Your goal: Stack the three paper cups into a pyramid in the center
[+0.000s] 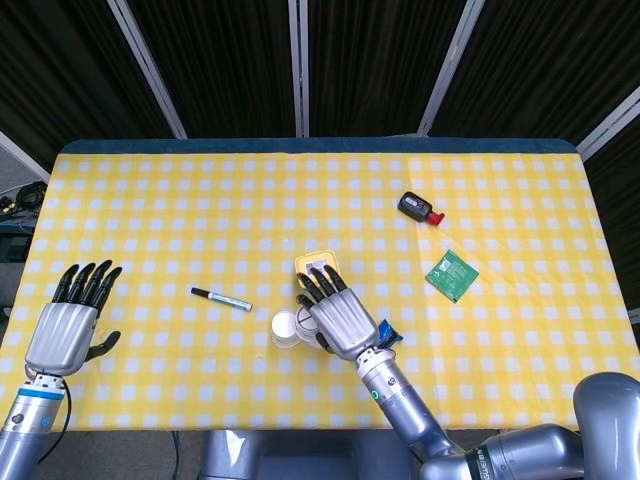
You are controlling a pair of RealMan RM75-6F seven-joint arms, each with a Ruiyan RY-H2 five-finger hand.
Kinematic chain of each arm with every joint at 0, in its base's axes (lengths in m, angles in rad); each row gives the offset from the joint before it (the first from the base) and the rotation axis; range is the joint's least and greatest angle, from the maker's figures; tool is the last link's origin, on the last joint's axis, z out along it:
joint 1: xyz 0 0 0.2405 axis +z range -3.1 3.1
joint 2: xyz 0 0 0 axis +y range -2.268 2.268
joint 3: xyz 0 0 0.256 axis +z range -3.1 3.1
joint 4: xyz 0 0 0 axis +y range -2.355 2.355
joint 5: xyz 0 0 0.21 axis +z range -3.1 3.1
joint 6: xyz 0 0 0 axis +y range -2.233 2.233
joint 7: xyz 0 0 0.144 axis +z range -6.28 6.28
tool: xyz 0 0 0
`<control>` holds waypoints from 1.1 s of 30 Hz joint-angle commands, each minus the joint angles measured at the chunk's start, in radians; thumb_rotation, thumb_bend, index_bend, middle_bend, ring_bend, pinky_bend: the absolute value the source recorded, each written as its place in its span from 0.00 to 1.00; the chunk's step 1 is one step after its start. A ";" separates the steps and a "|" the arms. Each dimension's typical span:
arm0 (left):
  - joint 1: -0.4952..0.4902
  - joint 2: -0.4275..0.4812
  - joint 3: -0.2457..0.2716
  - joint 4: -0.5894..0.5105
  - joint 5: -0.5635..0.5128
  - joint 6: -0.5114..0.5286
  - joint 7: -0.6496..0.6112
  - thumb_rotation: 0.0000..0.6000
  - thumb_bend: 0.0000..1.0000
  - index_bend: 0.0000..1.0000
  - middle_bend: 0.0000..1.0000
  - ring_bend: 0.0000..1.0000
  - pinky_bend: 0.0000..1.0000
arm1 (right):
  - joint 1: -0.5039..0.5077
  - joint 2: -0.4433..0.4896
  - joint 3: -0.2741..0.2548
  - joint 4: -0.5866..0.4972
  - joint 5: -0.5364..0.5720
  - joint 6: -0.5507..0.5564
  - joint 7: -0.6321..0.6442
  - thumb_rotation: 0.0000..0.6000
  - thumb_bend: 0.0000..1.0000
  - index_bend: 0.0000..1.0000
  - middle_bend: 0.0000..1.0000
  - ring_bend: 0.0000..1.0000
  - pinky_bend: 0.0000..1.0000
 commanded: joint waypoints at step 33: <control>0.033 0.002 0.007 0.027 0.021 0.056 -0.033 1.00 0.21 0.00 0.00 0.00 0.00 | -0.499 0.416 -0.310 0.240 -0.385 0.301 0.594 1.00 0.16 0.06 0.00 0.00 0.00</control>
